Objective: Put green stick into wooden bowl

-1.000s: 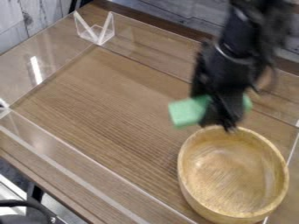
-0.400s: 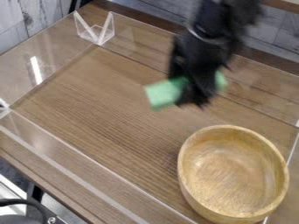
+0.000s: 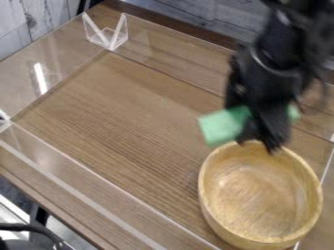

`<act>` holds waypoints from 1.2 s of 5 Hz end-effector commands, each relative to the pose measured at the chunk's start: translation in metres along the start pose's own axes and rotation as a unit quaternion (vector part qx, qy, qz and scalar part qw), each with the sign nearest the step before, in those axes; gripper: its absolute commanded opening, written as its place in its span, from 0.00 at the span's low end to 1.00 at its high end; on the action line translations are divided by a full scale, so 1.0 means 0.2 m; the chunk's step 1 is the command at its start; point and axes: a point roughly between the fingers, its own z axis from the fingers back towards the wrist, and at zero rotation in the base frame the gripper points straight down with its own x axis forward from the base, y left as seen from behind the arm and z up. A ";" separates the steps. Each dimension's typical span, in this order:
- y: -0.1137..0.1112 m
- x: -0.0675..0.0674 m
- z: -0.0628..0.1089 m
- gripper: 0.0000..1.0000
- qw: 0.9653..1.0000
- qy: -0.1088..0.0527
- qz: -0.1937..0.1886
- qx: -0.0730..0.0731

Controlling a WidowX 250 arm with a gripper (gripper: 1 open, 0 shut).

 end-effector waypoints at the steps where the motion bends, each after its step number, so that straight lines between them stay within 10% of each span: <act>1: 0.20 -0.10 0.00 0.00 0.999 -0.003 0.040 0.014; 2: 0.03 -0.02 0.01 0.00 1.000 -0.019 0.012 0.012; 3: 0.25 -0.13 0.01 0.00 0.998 -0.007 0.059 0.028; 6: 0.06 -0.04 0.02 0.00 0.998 -0.034 0.032 0.029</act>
